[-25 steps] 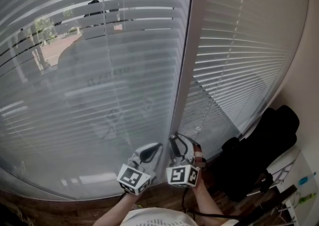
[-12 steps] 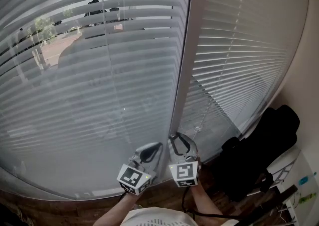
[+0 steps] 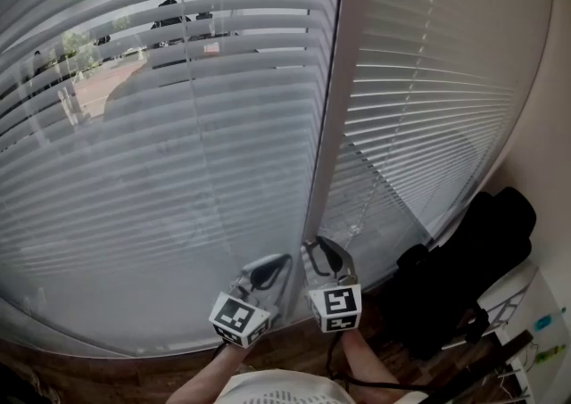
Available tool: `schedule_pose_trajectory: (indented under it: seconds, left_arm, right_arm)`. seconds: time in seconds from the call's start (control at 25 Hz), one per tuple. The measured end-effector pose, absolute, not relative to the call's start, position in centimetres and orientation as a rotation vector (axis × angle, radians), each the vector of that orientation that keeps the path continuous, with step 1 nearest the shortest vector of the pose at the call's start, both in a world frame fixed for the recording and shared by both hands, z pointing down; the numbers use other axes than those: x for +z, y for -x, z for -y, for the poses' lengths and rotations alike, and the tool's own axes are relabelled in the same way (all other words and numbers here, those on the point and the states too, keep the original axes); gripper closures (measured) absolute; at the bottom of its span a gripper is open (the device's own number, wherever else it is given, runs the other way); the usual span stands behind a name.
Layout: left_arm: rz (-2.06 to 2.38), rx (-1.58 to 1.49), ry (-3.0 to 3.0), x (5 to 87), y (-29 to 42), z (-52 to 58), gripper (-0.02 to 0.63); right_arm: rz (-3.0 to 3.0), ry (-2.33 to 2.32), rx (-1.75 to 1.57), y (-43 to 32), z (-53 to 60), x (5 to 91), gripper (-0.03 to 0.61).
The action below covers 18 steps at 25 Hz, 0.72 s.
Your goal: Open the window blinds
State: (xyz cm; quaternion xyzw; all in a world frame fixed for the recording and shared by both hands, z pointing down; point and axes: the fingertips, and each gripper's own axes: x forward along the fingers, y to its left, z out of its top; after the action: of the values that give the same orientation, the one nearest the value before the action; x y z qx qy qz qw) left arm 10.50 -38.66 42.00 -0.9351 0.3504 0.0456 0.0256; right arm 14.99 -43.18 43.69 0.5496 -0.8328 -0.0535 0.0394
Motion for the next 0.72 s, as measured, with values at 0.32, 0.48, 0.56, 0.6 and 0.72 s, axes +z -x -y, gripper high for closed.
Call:
schedule_pose_trajectory:
  seconds: [0.32, 0.48, 0.56, 0.6, 0.72]
  left_arm:
    - [-1.083, 0.142, 2.891, 41.93, -10.4, 38.72, 0.621]
    - [-1.081, 0.149, 2.892, 41.97, -10.31, 38.71, 0.621]
    - [-1.087, 0.149, 2.89, 41.93, -10.12, 38.82, 0.621]
    - [-1.091, 0.149, 2.886, 41.87, -10.01, 38.88, 0.621]
    - [-1.093, 0.152, 2.884, 41.74, -9.91, 38.83, 0.621]
  right_arm:
    - [2.685, -1.753, 0.111, -15.37, 43.4, 43.76, 0.445]
    - [2.75, -1.787, 0.266, -15.54, 43.46, 43.91, 0.445]
    - [2.774, -1.801, 0.33, -15.6, 43.53, 43.95, 0.444]
    - [2.784, -1.807, 0.36, -15.61, 43.55, 43.95, 0.444]
    - [2.787, -1.818, 0.378, -15.59, 43.54, 43.99, 0.443]
